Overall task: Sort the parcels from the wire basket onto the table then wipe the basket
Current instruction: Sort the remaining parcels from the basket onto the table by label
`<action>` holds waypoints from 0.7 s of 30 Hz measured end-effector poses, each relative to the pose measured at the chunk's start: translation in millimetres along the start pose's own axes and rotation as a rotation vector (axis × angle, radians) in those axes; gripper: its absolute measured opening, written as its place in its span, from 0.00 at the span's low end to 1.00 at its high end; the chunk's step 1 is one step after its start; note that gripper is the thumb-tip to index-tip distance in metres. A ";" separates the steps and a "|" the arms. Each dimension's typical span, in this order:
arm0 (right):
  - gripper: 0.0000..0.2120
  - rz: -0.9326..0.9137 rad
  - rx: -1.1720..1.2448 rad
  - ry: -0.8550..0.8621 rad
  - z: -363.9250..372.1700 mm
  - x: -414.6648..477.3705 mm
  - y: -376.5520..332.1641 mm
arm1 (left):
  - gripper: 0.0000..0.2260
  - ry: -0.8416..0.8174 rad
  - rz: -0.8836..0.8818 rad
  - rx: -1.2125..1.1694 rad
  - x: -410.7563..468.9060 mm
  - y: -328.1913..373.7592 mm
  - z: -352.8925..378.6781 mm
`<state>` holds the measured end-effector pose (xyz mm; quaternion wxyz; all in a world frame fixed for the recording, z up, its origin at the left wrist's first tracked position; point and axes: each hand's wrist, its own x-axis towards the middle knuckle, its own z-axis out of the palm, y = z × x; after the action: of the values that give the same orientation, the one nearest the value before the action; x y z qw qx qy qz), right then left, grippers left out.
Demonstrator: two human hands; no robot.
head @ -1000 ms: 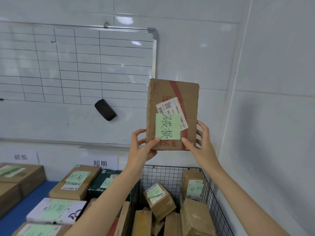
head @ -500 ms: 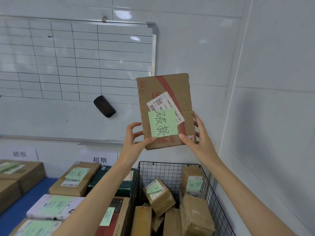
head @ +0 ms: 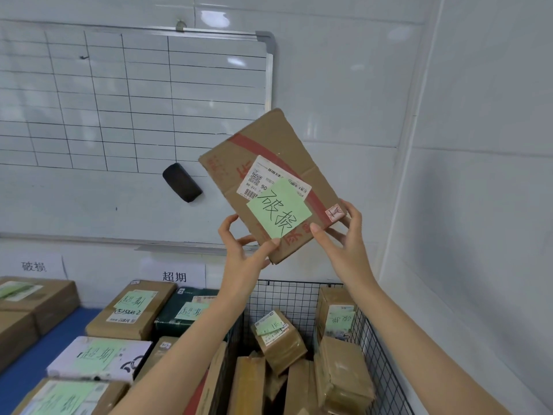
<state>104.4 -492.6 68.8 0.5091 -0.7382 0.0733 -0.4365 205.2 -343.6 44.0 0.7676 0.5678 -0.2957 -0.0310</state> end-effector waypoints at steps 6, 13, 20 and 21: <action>0.39 -0.025 0.088 -0.037 6.1 -0.8 -1.2 | 0.31 -0.032 -0.073 -0.084 -1.8 -3.2 3.8; 0.39 -0.049 0.134 -0.010 7.0 -1.3 -2.7 | 0.37 -0.012 -0.060 -0.042 2.3 2.2 -8.2; 0.41 -0.021 0.087 0.007 -2.1 -2.6 -4.7 | 0.46 0.131 0.062 0.092 23.5 6.8 -47.9; 0.40 -0.015 0.085 0.001 -2.0 -2.8 -4.9 | 0.47 0.139 0.084 0.120 24.0 7.3 -50.2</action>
<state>99.7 -490.1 71.4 0.5365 -0.7163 0.0492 -0.4434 247.4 -307.4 51.5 0.7516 0.6006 -0.2664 0.0584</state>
